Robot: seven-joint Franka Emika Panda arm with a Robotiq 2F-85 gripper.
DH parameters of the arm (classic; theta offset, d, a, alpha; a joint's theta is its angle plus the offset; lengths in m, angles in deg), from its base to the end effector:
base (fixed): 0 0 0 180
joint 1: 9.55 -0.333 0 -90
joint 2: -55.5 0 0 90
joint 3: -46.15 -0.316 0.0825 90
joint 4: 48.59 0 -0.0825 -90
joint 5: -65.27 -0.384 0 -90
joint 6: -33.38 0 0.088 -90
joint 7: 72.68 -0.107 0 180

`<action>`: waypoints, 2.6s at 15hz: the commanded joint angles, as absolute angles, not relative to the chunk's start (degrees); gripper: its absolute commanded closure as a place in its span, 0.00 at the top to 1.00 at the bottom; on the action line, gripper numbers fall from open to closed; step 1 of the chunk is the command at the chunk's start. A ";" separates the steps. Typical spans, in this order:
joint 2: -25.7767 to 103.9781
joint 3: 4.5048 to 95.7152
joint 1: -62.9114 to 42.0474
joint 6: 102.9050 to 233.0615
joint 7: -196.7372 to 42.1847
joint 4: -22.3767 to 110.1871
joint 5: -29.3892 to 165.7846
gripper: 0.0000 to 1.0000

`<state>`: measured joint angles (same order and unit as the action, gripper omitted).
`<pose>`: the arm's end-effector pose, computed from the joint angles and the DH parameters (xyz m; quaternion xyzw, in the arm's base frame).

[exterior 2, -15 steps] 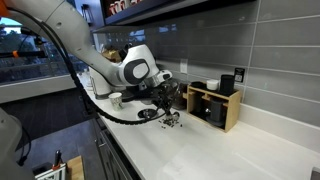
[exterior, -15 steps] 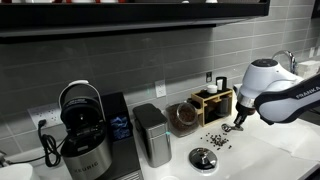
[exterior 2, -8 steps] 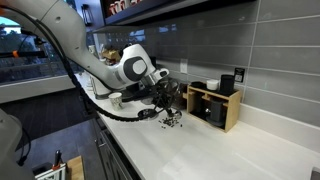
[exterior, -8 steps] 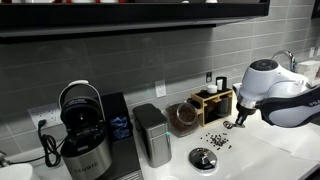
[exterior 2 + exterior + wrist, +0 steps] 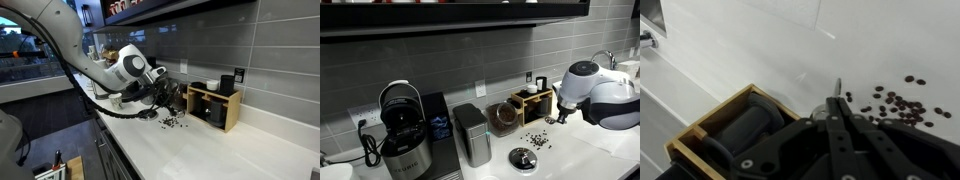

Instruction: Remove the measuring spoon from the container, and spill off the contents

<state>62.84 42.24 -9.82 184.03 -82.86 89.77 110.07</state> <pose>0.4970 0.0537 0.3903 0.9243 0.2479 0.1855 0.2232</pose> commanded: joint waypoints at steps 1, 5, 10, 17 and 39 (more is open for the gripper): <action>63.72 42.60 -10.15 184.36 -82.93 91.42 106.46 0.01; 60.55 44.58 -10.22 187.79 -78.05 91.94 90.21 0.01; 57.69 46.76 -10.40 194.23 -68.61 93.58 66.45 0.01; 58.34 48.37 -12.21 195.07 -57.17 92.53 33.68 0.01; 47.77 50.01 -9.20 194.24 -48.54 87.39 -11.37 0.01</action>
